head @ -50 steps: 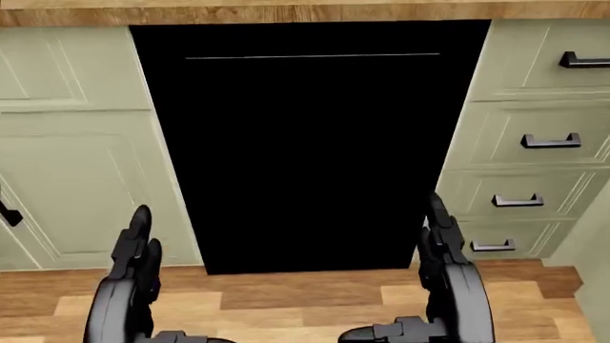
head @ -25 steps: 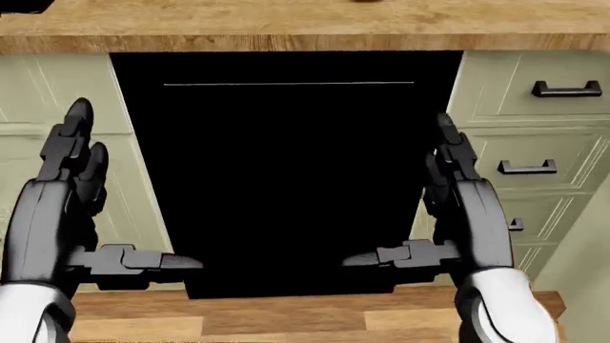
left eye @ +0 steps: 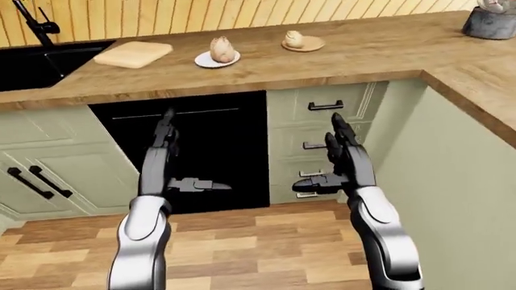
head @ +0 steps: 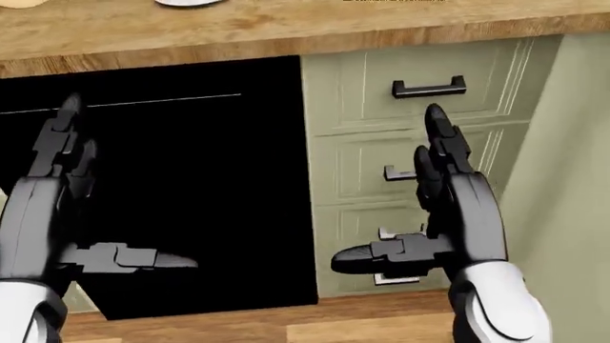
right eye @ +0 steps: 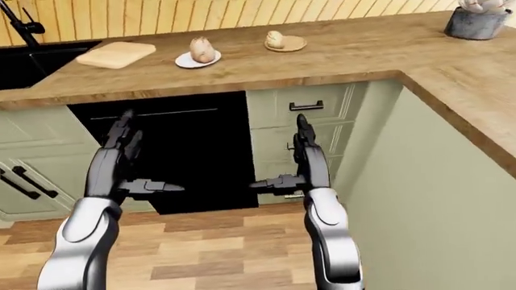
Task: Place all breads on the cutting board.
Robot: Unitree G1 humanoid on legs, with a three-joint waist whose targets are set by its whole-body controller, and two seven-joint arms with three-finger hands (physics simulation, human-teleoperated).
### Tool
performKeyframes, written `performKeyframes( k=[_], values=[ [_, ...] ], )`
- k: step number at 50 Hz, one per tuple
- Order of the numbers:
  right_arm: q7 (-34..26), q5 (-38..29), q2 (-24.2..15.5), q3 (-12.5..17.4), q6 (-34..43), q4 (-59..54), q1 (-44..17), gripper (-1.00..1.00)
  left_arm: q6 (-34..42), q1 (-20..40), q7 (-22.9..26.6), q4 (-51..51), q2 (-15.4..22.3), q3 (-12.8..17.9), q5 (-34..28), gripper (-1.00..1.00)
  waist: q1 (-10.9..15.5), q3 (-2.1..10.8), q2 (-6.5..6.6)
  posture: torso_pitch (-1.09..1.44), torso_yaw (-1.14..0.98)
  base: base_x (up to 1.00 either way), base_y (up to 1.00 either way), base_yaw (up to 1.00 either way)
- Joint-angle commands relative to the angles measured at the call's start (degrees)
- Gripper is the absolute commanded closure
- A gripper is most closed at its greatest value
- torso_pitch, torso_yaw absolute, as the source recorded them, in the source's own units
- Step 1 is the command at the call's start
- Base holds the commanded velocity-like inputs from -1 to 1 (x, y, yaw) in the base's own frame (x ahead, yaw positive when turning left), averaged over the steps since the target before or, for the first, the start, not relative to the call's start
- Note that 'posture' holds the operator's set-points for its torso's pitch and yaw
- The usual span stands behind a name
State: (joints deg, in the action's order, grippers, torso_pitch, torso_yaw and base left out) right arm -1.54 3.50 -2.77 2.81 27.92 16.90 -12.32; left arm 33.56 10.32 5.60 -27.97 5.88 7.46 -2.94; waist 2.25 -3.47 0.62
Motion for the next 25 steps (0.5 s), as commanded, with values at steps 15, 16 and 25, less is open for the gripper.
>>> performKeyframes(
  k=[15, 16, 25],
  values=[
    [-2.07, 2.06, -0.41, 0.32, 1.65, 6.96, -1.32, -1.0, -1.52, 1.32, 0.73, -1.94, 0.62, 0.49, 0.66, -1.0, -2.72, 2.6, -1.78, 0.0, 0.0, 0.0, 0.04, 0.33],
    [-1.96, 1.98, -0.46, 0.39, 2.07, 7.03, -1.52, -1.0, -1.36, 1.36, 0.8, -2.17, 0.69, 0.55, 0.65, -1.0, -2.97, 2.91, -0.46, 0.0, 0.0, 0.0, 0.0, 1.0],
    [0.95, 0.88, -2.12, 2.07, 3.81, 5.99, -6.53, -1.0, 1.85, 5.13, 1.29, -2.79, 1.97, 1.09, 0.42, -1.0, -3.63, 2.64, 2.37, 0.0, 0.0, 0.0, 0.01, 0.31]
  ],
)
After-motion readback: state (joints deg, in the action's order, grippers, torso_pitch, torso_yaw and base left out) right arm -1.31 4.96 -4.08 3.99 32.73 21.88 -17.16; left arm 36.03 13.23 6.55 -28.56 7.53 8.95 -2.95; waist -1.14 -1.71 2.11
